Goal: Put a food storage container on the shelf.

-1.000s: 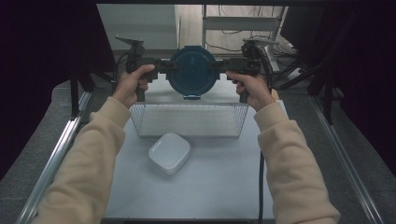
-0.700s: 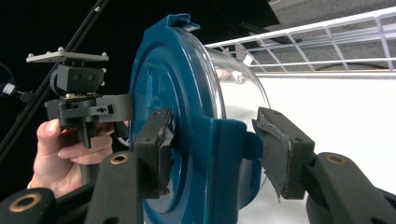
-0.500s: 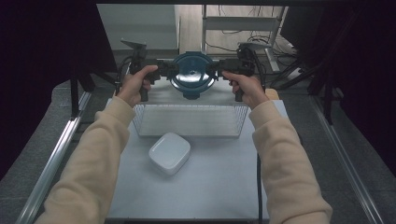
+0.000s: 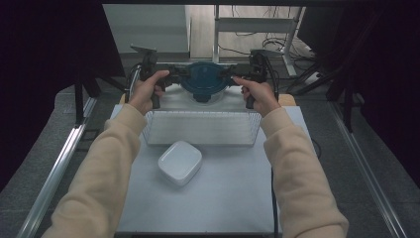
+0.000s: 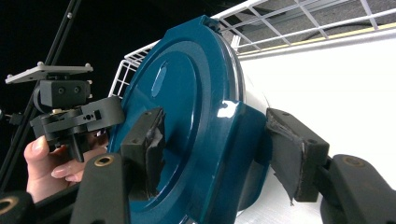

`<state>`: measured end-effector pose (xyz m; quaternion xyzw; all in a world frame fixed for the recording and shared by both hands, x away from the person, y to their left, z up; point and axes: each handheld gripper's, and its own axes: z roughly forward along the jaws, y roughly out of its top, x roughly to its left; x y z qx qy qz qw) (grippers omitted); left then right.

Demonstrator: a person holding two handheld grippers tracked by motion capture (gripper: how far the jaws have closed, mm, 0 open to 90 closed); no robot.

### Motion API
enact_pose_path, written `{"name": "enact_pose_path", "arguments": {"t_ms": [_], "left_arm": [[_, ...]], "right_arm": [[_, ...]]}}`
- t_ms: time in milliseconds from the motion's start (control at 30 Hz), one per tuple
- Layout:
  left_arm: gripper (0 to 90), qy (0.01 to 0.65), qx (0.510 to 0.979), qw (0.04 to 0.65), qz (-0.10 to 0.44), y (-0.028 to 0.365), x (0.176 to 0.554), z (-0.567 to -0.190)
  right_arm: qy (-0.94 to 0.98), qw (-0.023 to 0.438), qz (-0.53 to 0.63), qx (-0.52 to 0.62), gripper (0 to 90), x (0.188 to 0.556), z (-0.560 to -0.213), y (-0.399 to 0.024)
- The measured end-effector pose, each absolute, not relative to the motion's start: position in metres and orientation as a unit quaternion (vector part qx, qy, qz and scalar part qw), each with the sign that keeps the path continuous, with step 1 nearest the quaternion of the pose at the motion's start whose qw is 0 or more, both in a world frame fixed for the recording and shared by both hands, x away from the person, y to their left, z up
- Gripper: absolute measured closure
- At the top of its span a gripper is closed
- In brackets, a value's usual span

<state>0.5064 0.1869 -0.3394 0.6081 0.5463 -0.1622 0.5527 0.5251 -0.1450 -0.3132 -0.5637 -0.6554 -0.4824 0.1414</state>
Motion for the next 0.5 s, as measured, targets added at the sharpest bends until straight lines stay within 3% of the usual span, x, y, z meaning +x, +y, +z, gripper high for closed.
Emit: {"name": "enact_pose_path", "arguments": {"t_ms": [100,167,233,400,500], "left_arm": [[40.3,0.542,0.617,0.554,-0.134,0.185,0.503,-0.337],[30.3,0.530,0.631,0.560,-0.086,0.185,0.493,-0.329],[22.4,0.519,0.646,0.559,-0.033,0.185,0.480,-0.320],[18.3,0.494,0.672,0.548,0.058,0.189,0.442,-0.311],[18.4,0.475,0.682,0.552,0.072,0.194,0.417,-0.312]], "right_arm": [[-0.655,0.130,-0.483,-0.567,36.1,0.522,-0.313,-0.143],[-0.660,0.096,-0.486,-0.565,19.6,0.518,-0.309,-0.139],[-0.670,0.073,-0.484,-0.558,10.4,0.512,-0.304,-0.135],[-0.709,-0.044,-0.462,-0.530,1.6,0.485,-0.285,-0.130],[-0.719,-0.056,-0.487,-0.493,1.4,0.466,-0.282,-0.137]]}}
